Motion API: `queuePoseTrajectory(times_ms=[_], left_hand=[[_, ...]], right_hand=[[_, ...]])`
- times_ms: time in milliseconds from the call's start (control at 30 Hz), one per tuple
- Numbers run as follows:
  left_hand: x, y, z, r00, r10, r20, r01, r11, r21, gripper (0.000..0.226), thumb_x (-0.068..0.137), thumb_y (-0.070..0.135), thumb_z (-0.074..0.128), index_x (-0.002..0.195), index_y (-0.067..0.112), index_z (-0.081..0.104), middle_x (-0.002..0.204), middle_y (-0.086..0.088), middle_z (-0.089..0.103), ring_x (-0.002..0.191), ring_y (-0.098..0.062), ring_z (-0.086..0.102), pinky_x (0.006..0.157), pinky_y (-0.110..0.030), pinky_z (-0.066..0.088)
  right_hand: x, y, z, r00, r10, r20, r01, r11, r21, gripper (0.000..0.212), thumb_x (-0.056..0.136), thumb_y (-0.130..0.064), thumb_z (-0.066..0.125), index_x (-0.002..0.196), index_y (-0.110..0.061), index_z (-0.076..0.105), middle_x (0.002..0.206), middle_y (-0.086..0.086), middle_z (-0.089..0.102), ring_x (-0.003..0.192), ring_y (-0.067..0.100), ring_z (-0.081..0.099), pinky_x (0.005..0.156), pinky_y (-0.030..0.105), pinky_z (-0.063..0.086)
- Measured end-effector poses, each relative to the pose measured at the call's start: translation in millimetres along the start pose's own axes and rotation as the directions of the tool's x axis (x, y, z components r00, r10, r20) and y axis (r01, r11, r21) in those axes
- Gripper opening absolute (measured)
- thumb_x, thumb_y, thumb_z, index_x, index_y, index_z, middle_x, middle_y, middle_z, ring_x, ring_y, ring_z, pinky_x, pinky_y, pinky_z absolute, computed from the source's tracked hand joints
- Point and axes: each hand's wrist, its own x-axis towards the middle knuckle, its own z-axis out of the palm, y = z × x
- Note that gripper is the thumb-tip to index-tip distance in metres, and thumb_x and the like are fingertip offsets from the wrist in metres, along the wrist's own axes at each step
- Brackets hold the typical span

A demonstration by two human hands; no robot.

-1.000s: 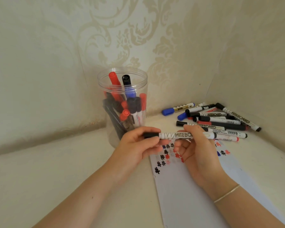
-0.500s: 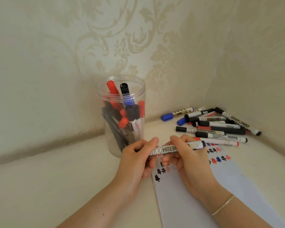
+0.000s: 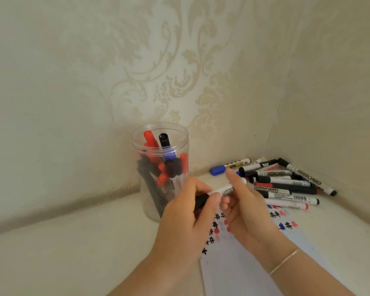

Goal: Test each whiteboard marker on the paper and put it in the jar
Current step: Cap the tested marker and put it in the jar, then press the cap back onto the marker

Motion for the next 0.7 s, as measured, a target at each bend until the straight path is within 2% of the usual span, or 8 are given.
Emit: queuePoseTrajectory(times_ms=[67, 133, 167, 200, 267, 367, 500, 700], left_hand=[[16, 27, -20, 0.932, 0.339, -0.125, -0.289, 0.908, 0.304, 0.009, 0.093, 0.033, 0.052, 0.087, 0.029, 0.048, 0.059, 0.019, 0.054, 0.051, 0.001, 0.052, 0.047, -0.016, 0.040], [37, 53, -44, 0.790, 0.556, -0.259, -0.374, 0.771, 0.515, 0.009, 0.091, 0.031, 0.053, 0.086, 0.027, 0.046, 0.062, 0.014, 0.057, 0.052, -0.004, 0.053, 0.045, -0.028, 0.044], [48, 66, -55, 0.741, 0.595, -0.310, -0.353, 0.739, 0.574, 0.009, 0.090, 0.029, 0.053, 0.085, 0.026, 0.046, 0.064, 0.012, 0.057, 0.054, -0.007, 0.055, 0.046, -0.033, 0.046], [58, 75, -65, 0.714, 0.614, -0.337, -0.322, 0.715, 0.621, 0.009, 0.089, 0.027, 0.054, 0.084, 0.023, 0.048, 0.065, 0.011, 0.057, 0.054, -0.012, 0.057, 0.047, -0.034, 0.047], [76, 86, -78, 0.715, 0.620, -0.322, -0.233, 0.646, 0.727, 0.010, 0.087, 0.023, 0.054, 0.081, 0.015, 0.051, 0.064, 0.014, 0.052, 0.050, -0.017, 0.052, 0.046, -0.029, 0.040], [95, 90, -84, 0.833, 0.493, -0.251, -0.074, 0.549, 0.833, 0.012, 0.085, 0.025, 0.050, 0.081, 0.014, 0.050, 0.060, 0.008, 0.056, 0.048, -0.024, 0.047, 0.047, -0.025, 0.030], [115, 93, -82, 0.942, 0.275, -0.193, 0.055, 0.441, 0.896, 0.015, 0.087, 0.030, 0.045, 0.088, 0.016, 0.051, 0.070, -0.003, 0.060, 0.060, -0.026, 0.049, 0.049, -0.028, 0.027], [142, 77, -81, 0.993, -0.118, 0.012, 0.035, 0.388, 0.921, 0.019, 0.088, 0.032, 0.045, 0.097, 0.017, 0.053, 0.090, -0.002, 0.060, 0.082, -0.025, 0.056, 0.064, -0.032, 0.037]], right_hand=[[18, -23, 12, 0.994, -0.103, -0.032, 0.102, 0.994, -0.026, 0.031, 0.093, -0.036, 0.056, 0.090, -0.006, 0.051, 0.058, 0.009, 0.058, 0.043, 0.014, 0.054, 0.042, 0.023, 0.050], [43, -42, 18, 0.958, -0.281, -0.053, 0.237, 0.884, -0.403, 0.028, 0.097, -0.035, 0.049, 0.092, -0.008, 0.053, 0.070, 0.012, 0.064, 0.049, 0.018, 0.059, 0.046, 0.027, 0.052], [56, -47, 15, 0.919, -0.392, 0.028, 0.294, 0.637, -0.712, 0.022, 0.097, -0.030, 0.048, 0.092, -0.010, 0.055, 0.080, 0.012, 0.066, 0.058, 0.019, 0.061, 0.052, 0.030, 0.053], [68, -48, 10, 0.882, -0.436, 0.180, 0.321, 0.277, -0.906, 0.014, 0.096, -0.024, 0.049, 0.095, -0.012, 0.057, 0.090, 0.009, 0.067, 0.070, 0.021, 0.062, 0.061, 0.033, 0.052], [89, -42, 1, 0.877, -0.253, 0.408, 0.322, -0.321, -0.891, 0.018, 0.092, -0.015, 0.049, 0.108, -0.013, 0.058, 0.110, 0.008, 0.061, 0.097, 0.026, 0.057, 0.081, 0.035, 0.048], [105, -22, -4, 0.890, -0.041, 0.455, 0.299, -0.700, -0.648, 0.029, 0.091, -0.008, 0.042, 0.118, -0.012, 0.052, 0.121, 0.008, 0.055, 0.113, 0.028, 0.049, 0.092, 0.035, 0.038], [119, -7, -6, 0.865, -0.019, 0.502, 0.303, -0.778, -0.550, 0.031, 0.092, -0.001, 0.041, 0.119, -0.010, 0.053, 0.126, 0.009, 0.050, 0.114, 0.028, 0.048, 0.096, 0.036, 0.035], [123, -9, -6, 0.768, 0.128, 0.627, 0.537, -0.663, -0.521, 0.026, 0.092, -0.007, 0.043, 0.114, -0.010, 0.057, 0.120, 0.009, 0.047, 0.100, 0.029, 0.052, 0.085, 0.032, 0.036]])
